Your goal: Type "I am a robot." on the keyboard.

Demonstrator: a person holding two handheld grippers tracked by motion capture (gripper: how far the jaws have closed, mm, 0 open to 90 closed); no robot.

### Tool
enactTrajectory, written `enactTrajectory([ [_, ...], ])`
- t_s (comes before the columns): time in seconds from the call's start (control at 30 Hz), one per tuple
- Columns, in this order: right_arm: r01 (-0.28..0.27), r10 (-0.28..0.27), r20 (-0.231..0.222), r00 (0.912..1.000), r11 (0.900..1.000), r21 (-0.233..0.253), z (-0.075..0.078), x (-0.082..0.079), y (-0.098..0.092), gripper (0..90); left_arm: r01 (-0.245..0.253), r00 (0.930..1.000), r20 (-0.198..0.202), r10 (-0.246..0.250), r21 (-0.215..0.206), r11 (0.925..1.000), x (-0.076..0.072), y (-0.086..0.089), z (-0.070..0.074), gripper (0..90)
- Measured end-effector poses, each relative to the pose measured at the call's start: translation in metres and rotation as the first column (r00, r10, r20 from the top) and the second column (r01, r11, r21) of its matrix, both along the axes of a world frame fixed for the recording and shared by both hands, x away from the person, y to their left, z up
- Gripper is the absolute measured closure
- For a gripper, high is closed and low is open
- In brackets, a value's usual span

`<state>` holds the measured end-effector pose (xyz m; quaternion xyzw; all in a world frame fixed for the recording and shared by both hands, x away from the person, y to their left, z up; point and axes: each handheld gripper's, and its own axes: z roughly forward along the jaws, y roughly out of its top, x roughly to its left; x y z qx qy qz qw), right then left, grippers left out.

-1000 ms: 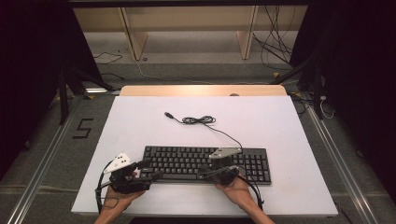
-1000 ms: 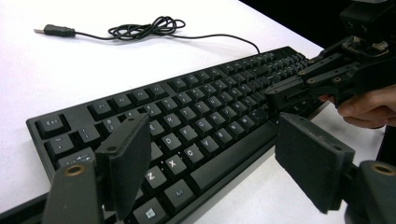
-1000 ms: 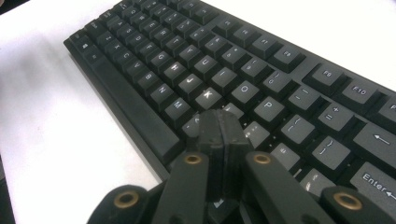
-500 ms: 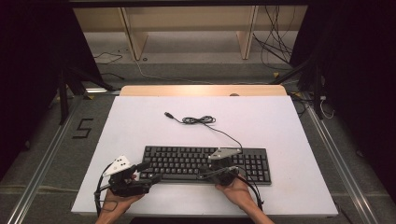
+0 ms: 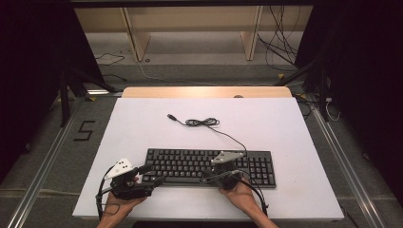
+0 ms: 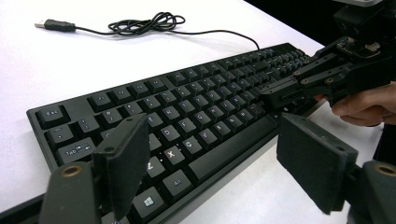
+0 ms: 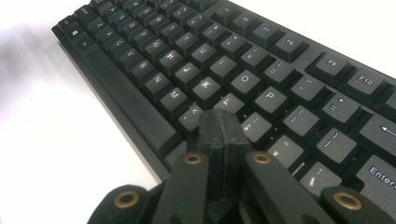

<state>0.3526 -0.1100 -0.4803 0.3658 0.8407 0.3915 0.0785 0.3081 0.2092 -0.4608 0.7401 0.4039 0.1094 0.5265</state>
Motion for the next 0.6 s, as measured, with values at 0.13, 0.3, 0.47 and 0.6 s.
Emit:
enactTrajectory([
  [0.13,0.003,-0.003,-0.005,1.0000,1.000,0.012,0.0005,0.0000,-0.0008,90.0,-0.002,1.0000,0.001,0.002,0.001,1.0000,0.0002,0.0004,0.0000,25.1],
  [0.3,0.010,-0.010,-0.008,0.9999,0.999,0.052,0.0043,0.0004,-0.0039,88.9,-0.002,1.0000,0.000,0.002,0.001,1.0000,0.0005,0.0009,0.0002,25.1],
  [0.47,0.021,-0.020,-0.003,0.9998,0.997,0.079,0.0076,0.0006,-0.0079,88.9,-0.002,1.0000,0.001,0.002,0.000,1.0000,0.0003,0.0007,0.0005,25.1],
  [0.6,0.024,-0.025,0.000,0.9997,0.996,0.087,0.0087,0.0007,-0.0096,88.0,-0.003,1.0000,0.001,0.003,-0.001,1.0000,0.0004,0.0006,0.0005,25.1],
])
